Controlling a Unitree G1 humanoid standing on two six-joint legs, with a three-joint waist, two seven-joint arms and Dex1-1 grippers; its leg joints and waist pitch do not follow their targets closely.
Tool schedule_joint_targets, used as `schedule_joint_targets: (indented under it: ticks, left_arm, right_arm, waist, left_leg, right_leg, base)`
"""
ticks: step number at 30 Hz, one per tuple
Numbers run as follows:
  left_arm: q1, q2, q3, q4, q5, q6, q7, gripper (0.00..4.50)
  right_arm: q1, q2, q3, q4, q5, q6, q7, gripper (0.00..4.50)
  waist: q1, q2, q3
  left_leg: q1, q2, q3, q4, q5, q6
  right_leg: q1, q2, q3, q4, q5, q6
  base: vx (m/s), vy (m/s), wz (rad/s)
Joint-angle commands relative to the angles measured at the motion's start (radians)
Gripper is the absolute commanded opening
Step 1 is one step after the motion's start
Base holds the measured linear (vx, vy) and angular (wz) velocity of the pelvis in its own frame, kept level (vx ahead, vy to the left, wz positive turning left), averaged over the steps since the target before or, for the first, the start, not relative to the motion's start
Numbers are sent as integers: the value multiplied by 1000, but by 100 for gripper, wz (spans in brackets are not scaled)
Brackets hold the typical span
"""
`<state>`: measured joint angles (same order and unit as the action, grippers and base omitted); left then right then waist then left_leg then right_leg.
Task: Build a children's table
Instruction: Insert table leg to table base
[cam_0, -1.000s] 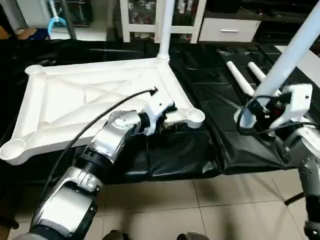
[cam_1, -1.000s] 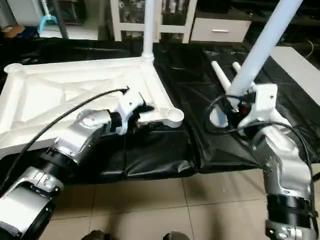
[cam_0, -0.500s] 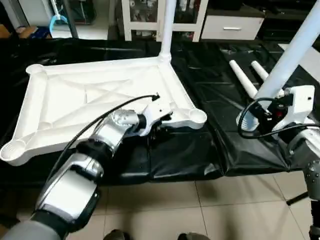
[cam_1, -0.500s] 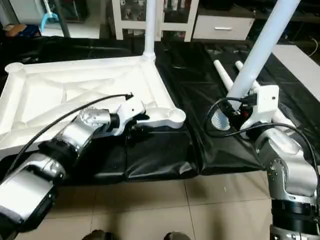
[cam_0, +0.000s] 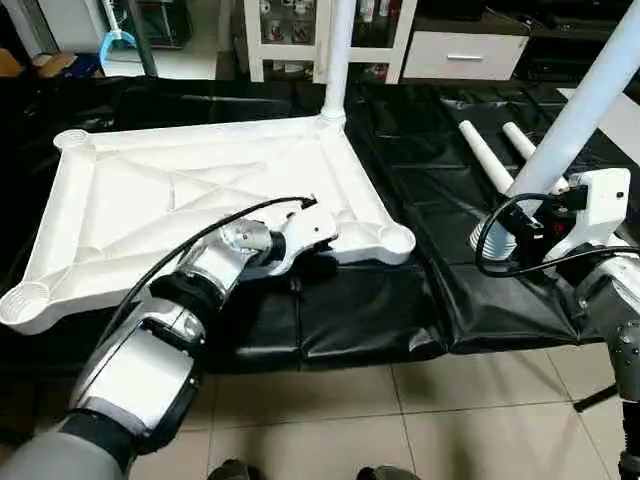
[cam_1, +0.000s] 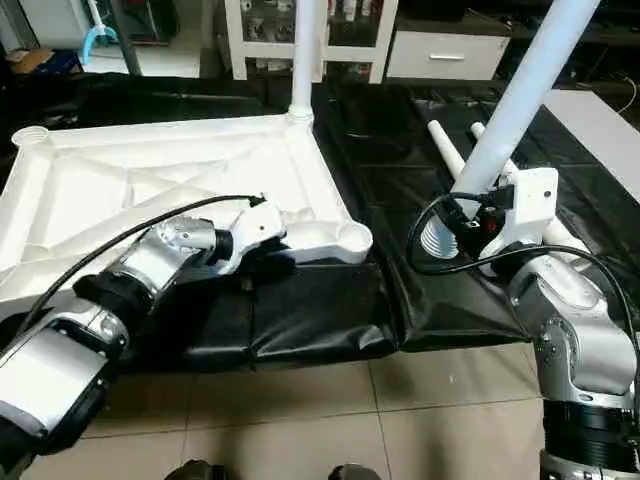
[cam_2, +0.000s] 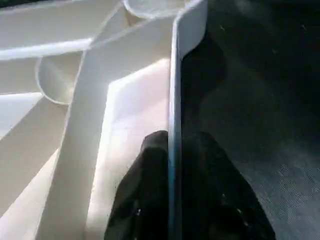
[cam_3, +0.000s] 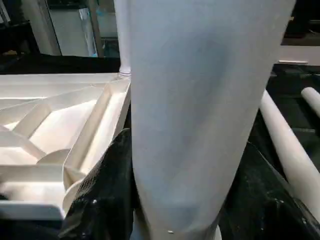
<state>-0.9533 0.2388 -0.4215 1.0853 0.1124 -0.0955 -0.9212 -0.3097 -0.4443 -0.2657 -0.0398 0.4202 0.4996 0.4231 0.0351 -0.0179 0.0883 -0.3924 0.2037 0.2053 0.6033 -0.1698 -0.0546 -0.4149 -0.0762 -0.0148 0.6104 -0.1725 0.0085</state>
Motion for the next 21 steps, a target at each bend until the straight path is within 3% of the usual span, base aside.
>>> schedule_joint_targets:
  ticks: [1, 7, 8, 9, 10, 11, 13, 14, 16, 19, 20, 21]
  left_arm:
    - [15, -8, -37, 35, 27, 1, -46, 48]
    - [45, 31, -60, 7, 51, -60, -133, 2]
    - [58, 59, -65, -25, 61, -86, -156, 0]
    - [77, 92, -66, -67, 64, -104, -179, 0]
    - [77, 92, -66, -67, 64, -104, -179, 0]
    - [91, 109, -65, -90, 64, -101, -189, 0]
    - [128, 146, -67, -138, 67, -97, -202, 0]
    - [152, 167, -70, -166, 70, -86, -214, 0]
    - [176, 189, -68, -191, 73, -82, -210, 0]
    - [220, 208, -10, -225, 48, -107, -135, 0]
    - [221, 201, 31, -236, 19, -102, -104, 0]
    - [221, 197, 50, -246, -6, -86, -118, 30]
  right_arm:
    - [2, -4, -6, -45, 3, 9, -3, 188]
    - [34, 16, -5, -79, 61, 31, 31, 188]
    - [69, 12, 23, -103, 95, 52, 93, 188]
    - [115, -2, 69, -135, 129, 79, 174, 188]
    - [115, -2, 69, -135, 129, 79, 174, 188]
    - [136, -9, 100, -151, 140, 82, 217, 188]
    - [150, 0, 142, -156, 151, 84, 257, 188]
    - [146, 12, 153, -149, 152, 76, 263, 188]
    - [138, 23, 161, -135, 141, 65, 258, 188]
    - [105, 56, 161, -101, 116, 31, 228, 188]
    - [84, 73, 150, -93, 115, 16, 208, 188]
    - [76, 80, 145, -92, 117, 11, 202, 188]
  waist:
    - [3, -3, -85]
    - [3, 0, -79]
    - [3, -1, -79]
    - [1, -15, -76]
    - [6, -10, -77]
    - [-1, -5, -76]
    - [-7, -15, -72]
    - [-7, -11, -72]
    - [-11, -18, -67]
    - [-18, -16, -68]
    - [-18, -25, -65]
    - [-18, -23, -64]
  left_leg:
    - [31, 17, -11, -65, -167, 46]
    - [37, 19, -12, -72, -235, 30]
    - [38, 21, -13, -73, -254, 26]
    - [35, 22, -13, -74, -259, 30]
    - [34, 23, -15, -75, -256, 35]
    - [31, 24, -17, -78, -261, 30]
    - [30, 25, -16, -80, -280, 22]
    - [32, 25, -18, -80, -286, 18]
    - [34, 27, -17, -82, -298, 12]
    - [31, 27, -20, -88, -308, -15]
    - [33, 26, -19, -88, -318, -15]
    - [36, 24, -19, -87, -333, -18]
  right_leg:
    - [53, -46, 24, -64, -76, -267]
    - [49, -49, 24, -79, -202, -245]
    - [49, -50, 25, -81, -225, -240]
    - [50, -49, 25, -83, -235, -234]
    - [54, -51, 25, -80, -232, -231]
    - [49, -50, 23, -80, -249, -224]
    - [43, -50, 23, -85, -301, -212]
    - [41, -52, 23, -84, -319, -208]
    - [32, -53, 25, -89, -371, -191]
    - [27, -50, 23, -87, -385, -167]
    - [23, -48, 23, -90, -394, -160]
    - [20, -52, 25, -91, -419, -154]
  base:
    - [0, 0, 0]
    - [0, 0, 0]
    - [0, 0, 0]
    - [0, 0, 0]
    - [0, 0, 0]
    - [0, 0, 0]
    - [0, 0, 0]
    - [0, 0, 0]
    - [0, 0, 0]
    - [0, 0, 0]
    - [0, 0, 0]
    - [0, 0, 0]
